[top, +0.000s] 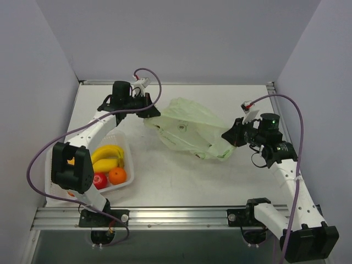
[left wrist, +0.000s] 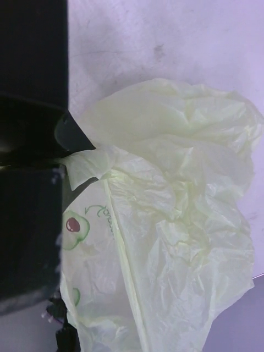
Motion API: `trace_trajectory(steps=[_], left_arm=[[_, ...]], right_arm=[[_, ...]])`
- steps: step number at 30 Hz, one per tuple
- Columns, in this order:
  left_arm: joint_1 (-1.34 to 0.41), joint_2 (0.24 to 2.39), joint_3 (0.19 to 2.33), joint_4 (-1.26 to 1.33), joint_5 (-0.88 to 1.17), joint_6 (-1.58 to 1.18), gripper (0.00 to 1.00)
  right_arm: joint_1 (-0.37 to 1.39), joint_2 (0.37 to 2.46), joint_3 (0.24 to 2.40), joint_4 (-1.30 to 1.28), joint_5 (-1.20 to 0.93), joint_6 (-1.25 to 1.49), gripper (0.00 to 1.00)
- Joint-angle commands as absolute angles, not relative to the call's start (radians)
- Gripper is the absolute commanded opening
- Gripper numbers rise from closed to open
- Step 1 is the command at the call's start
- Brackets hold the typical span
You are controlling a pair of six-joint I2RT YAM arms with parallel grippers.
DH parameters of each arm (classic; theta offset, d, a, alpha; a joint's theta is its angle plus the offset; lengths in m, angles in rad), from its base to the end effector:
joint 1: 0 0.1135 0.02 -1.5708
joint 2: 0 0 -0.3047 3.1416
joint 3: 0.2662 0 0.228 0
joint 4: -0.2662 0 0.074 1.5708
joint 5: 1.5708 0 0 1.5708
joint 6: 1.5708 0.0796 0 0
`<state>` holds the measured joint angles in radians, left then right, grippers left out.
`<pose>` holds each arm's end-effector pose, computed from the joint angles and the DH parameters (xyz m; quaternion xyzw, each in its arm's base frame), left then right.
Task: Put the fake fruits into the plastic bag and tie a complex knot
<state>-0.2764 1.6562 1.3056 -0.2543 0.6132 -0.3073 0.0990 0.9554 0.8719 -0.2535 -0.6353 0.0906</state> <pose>0.3604 -0.1498 0.3188 0.1271 0.8464 -0.3834 0.3471 0.1930 0.0666 0.3581 -0.1839 0.7741 0.3056 0.5230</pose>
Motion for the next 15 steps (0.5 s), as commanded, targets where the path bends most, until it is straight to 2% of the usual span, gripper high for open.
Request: trace_trajectory(steps=[1, 2, 6, 12, 15], left_arm=[[-0.244, 1.677, 1.359, -0.336, 0.587, -0.075, 0.14], [-0.245, 1.672, 1.362, -0.337, 0.629, -0.043, 0.33], [-0.239, 1.6, 1.374, -0.396, 0.71, 0.07, 0.67], [-0.125, 1.401, 1.399, -0.737, 0.853, 0.386, 0.84], [-0.016, 1.318, 1.408, -1.01, 0.83, 0.671, 0.84]], right_arm=[[0.095, 0.94, 0.873, -0.362, -0.637, 0.161, 0.0], [0.103, 0.943, 0.868, -0.362, -0.617, 0.164, 0.0], [0.123, 0.972, 0.851, -0.364, -0.562, 0.167, 0.0], [0.155, 0.986, 0.827, -0.356, -0.469, 0.198, 0.0], [0.166, 0.98, 0.81, -0.347, -0.449, 0.209, 0.0]])
